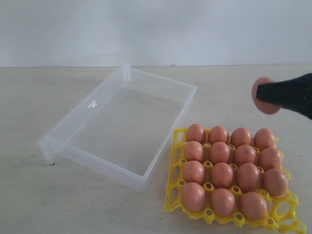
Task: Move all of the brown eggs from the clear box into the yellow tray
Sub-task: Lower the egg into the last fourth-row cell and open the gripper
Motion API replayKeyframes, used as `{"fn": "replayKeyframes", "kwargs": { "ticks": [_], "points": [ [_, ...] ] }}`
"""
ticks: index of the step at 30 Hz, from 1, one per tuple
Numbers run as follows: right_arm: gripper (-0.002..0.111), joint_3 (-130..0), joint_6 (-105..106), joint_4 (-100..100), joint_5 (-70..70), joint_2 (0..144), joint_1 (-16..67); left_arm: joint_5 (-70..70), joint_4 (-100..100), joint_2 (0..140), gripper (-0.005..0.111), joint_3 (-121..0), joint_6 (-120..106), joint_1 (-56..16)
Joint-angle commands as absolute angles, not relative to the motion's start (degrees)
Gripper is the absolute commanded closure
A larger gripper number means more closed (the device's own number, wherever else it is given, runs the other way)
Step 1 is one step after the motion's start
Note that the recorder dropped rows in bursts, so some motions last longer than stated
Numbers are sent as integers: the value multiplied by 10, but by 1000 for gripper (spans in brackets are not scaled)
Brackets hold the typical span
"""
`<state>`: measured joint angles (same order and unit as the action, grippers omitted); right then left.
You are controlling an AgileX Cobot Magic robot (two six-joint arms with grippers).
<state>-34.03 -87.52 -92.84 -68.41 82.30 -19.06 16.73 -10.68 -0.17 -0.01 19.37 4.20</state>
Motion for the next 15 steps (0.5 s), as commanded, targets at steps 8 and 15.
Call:
{"fn": "replayKeyframes", "kwargs": {
  "ticks": [8, 15],
  "points": [
    [108, -256, -898, -999, -700, 773, -189, 168, -103, 0, 111, 0, 198, 39],
    [109, -203, -870, -999, -598, 675, -189, 168, -103, 0, 111, 0, 198, 39]
  ]
}}
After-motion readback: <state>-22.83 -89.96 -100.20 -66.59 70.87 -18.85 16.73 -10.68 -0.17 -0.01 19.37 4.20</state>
